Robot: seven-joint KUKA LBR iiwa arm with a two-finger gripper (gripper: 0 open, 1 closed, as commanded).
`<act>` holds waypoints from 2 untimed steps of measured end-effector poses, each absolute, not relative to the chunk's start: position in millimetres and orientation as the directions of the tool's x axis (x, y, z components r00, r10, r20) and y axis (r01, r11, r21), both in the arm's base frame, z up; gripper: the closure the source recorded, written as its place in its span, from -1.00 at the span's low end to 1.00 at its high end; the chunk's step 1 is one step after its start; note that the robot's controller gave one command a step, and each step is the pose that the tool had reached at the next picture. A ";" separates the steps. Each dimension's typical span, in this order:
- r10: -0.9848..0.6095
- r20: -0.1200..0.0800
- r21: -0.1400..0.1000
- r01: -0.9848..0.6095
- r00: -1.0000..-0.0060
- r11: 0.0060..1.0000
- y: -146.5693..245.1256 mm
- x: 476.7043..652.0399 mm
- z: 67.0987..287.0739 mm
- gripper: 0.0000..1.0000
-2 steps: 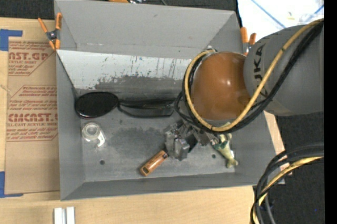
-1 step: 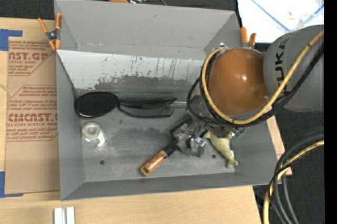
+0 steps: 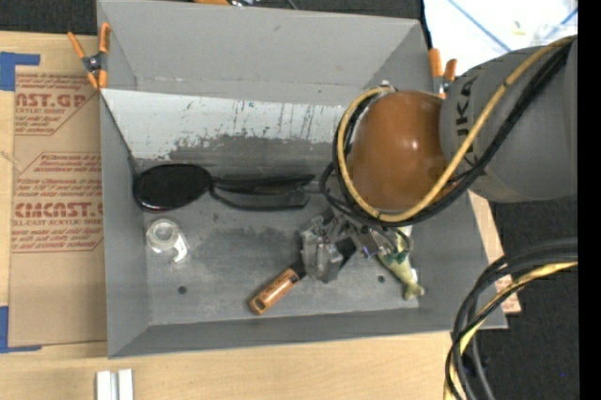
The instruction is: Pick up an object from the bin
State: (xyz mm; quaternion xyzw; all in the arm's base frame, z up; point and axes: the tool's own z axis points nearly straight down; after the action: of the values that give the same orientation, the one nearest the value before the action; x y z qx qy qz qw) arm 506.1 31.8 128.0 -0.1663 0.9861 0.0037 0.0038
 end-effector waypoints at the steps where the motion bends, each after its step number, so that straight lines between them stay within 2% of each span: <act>1: -0.395 -0.008 0.006 -0.395 -0.919 0.919 17.5 507.7 141.6 1.00; 2: -0.251 -0.007 0.010 -0.251 -0.968 0.968 24.9 503.2 147.3 -1.00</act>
Offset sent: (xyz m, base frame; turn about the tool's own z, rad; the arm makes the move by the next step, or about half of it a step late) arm -0.0029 -0.0081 0.0198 0.0809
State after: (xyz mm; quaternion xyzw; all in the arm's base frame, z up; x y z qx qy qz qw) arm 503.2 24.9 147.3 -0.1265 0.9919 0.0056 0.0030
